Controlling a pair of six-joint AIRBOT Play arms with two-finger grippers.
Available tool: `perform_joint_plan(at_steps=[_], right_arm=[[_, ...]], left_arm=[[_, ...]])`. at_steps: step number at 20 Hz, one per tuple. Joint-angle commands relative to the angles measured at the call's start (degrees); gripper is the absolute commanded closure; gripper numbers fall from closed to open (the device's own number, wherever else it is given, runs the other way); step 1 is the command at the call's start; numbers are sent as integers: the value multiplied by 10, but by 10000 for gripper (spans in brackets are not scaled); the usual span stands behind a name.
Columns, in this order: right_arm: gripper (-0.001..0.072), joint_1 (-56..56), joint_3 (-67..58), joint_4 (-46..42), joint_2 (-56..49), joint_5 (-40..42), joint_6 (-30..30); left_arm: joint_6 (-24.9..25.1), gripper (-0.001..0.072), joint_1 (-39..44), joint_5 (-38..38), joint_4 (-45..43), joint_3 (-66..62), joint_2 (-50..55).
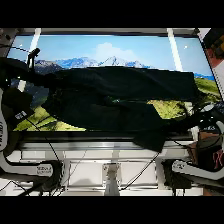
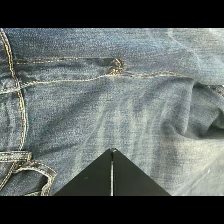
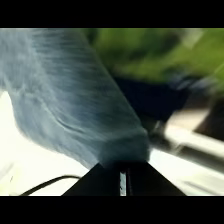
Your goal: Fold the clothes and pants, and hang the long-sleeved shirts on hangers.
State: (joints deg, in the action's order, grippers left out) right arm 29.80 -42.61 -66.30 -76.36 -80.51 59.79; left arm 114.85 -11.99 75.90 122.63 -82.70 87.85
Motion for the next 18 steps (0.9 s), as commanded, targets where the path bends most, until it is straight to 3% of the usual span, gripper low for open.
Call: perform_joint_plan(at_steps=[1, 5, 8, 11, 14, 18], right_arm=[[698, -3, -116, -59, 66, 100, 123], [697, -31, -317, -45, 73, 163, 148], [696, -57, -377, -50, 73, 184, 144], [696, -58, -373, -88, 65, 114, 155], [697, -41, -311, -210, 63, 62, 253], [696, 20, -138, -242, 63, 50, 320]], left_arm=[[0, 678, 0, 0, 0, 0, 0], [0, 678, 0, 0, 0, 0, 0], [0, 678, 0, 0, 0, 0, 0], [0, 678, 0, 7, 0, 0, 0], [0, 678, 0, 17, -5, 0, 0], [0, 678, 0, 17, -7, 0, 0]])
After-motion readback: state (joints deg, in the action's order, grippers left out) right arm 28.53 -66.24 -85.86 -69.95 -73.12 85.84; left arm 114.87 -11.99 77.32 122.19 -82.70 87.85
